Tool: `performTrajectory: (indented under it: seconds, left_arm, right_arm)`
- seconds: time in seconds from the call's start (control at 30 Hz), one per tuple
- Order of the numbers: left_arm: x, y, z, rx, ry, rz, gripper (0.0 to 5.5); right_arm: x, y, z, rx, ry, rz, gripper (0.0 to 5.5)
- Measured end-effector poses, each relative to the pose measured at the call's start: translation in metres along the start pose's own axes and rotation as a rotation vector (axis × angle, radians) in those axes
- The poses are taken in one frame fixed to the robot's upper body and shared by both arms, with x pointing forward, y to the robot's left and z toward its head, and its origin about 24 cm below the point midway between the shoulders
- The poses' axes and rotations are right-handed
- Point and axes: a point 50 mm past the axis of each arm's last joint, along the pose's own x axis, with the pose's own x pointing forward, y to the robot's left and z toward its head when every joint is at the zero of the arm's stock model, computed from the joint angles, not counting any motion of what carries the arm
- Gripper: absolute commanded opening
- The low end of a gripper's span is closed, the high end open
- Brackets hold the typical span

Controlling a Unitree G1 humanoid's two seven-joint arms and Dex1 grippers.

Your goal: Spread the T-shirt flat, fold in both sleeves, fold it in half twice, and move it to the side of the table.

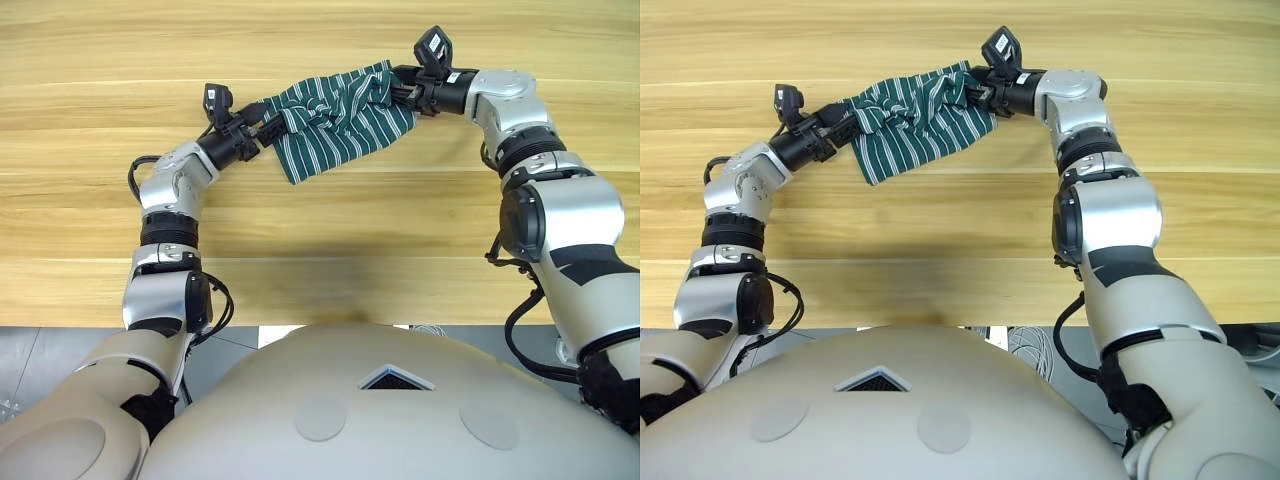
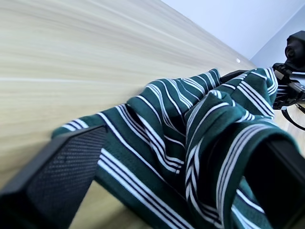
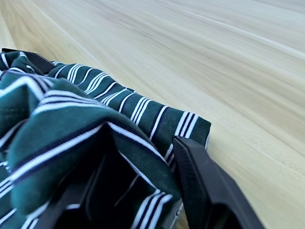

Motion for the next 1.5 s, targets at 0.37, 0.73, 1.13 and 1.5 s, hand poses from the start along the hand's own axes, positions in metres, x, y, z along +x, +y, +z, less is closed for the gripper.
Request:
performTrajectory:
  seconds: [0.37, 0.73, 1.13, 1.5]
  left_arm:
    - [-0.001, 0.015, 0.01, -0.091, -0.13, 0.107, 5.4]
    - [-0.006, 0.026, 0.013, -0.1, -0.174, 0.182, 5.4]
    - [-0.025, 0.048, 0.023, -0.199, -0.31, 0.327, 5.4]
    - [-0.043, 0.03, 0.024, 0.093, -0.417, 0.295, 5.4]
  right_arm:
    - [-0.012, -0.013, -0.003, 0.105, 0.004, -0.109, 2.36]
    - [-0.005, -0.016, 0.014, 0.105, -0.062, -0.199, 4.35]
    - [-0.003, -0.02, 0.03, 0.138, -0.182, -0.309, 4.61]
    - [-0.031, -0.026, 0.058, -0.133, -0.405, -0.209, 4.61]
